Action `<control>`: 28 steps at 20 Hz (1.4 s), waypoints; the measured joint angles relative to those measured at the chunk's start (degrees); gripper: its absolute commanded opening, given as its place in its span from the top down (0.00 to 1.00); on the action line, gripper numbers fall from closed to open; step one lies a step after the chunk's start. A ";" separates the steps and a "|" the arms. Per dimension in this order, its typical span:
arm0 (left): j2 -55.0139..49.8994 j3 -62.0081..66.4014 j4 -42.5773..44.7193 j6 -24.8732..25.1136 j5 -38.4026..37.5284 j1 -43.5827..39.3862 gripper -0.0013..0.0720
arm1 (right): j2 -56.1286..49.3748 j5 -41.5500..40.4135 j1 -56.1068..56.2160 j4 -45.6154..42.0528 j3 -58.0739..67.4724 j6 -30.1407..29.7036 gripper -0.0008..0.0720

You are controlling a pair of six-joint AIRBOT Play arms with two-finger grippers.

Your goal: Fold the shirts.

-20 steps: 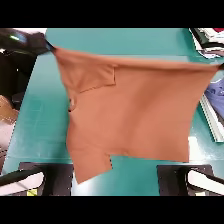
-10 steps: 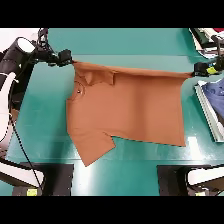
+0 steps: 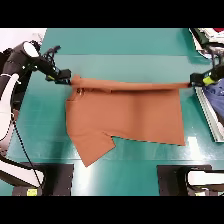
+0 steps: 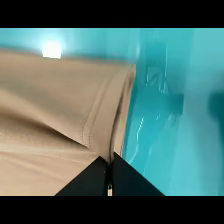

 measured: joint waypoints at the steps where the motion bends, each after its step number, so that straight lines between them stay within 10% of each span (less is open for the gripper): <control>1: 0.00 -1.81 0.17 -0.02 -0.07 0.02 0.95 | 1.05 -0.98 0.00 -0.02 -3.08 0.02 0.97; 3: 0.00 -5.27 0.24 -0.24 0.00 0.02 0.78 | 2.40 -2.32 0.07 -0.04 -8.41 0.04 0.97; 4: 0.00 -6.67 0.20 -0.44 0.09 0.02 0.44 | 2.82 -2.69 0.07 -0.04 -10.43 0.07 0.80; 5: -0.02 -7.85 0.33 -0.70 0.15 0.07 0.39 | 3.17 -3.21 0.07 -0.02 -12.17 0.17 0.52; 28: 43.19 -66.88 -12.48 -4.61 7.13 0.15 0.40 | 30.47 -3.30 -5.70 9.05 -27.85 0.00 0.43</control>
